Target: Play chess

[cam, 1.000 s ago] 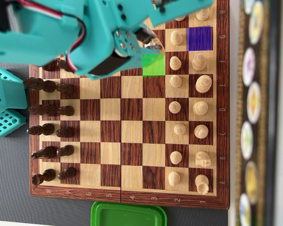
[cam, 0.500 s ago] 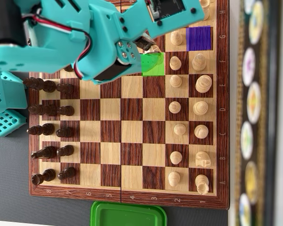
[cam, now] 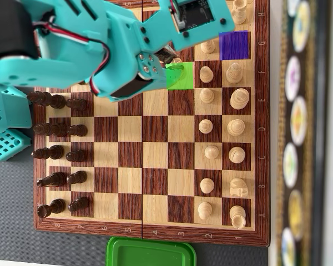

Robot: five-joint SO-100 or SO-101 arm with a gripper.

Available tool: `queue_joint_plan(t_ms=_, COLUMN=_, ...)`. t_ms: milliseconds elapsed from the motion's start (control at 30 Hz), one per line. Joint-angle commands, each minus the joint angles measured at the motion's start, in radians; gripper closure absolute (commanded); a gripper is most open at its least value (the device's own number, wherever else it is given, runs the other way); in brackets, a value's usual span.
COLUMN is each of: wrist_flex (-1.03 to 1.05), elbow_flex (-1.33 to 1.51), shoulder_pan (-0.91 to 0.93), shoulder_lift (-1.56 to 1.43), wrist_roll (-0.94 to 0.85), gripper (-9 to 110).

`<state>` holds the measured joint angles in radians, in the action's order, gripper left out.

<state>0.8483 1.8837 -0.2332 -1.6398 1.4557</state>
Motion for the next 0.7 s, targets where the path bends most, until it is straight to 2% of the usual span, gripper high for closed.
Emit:
queue_joint_plan(t_ms=0, wrist_flex=-0.012, elbow_flex=-0.02, shoulder_pan=0.011, shoulder_lift=0.002, wrist_roll=0.008, gripper=97)
queue_joint_plan(t_ms=667, wrist_flex=-0.014, elbow_flex=-0.02, shoulder_pan=0.008, shoulder_lift=0.011, wrist_roll=0.009, gripper=97)
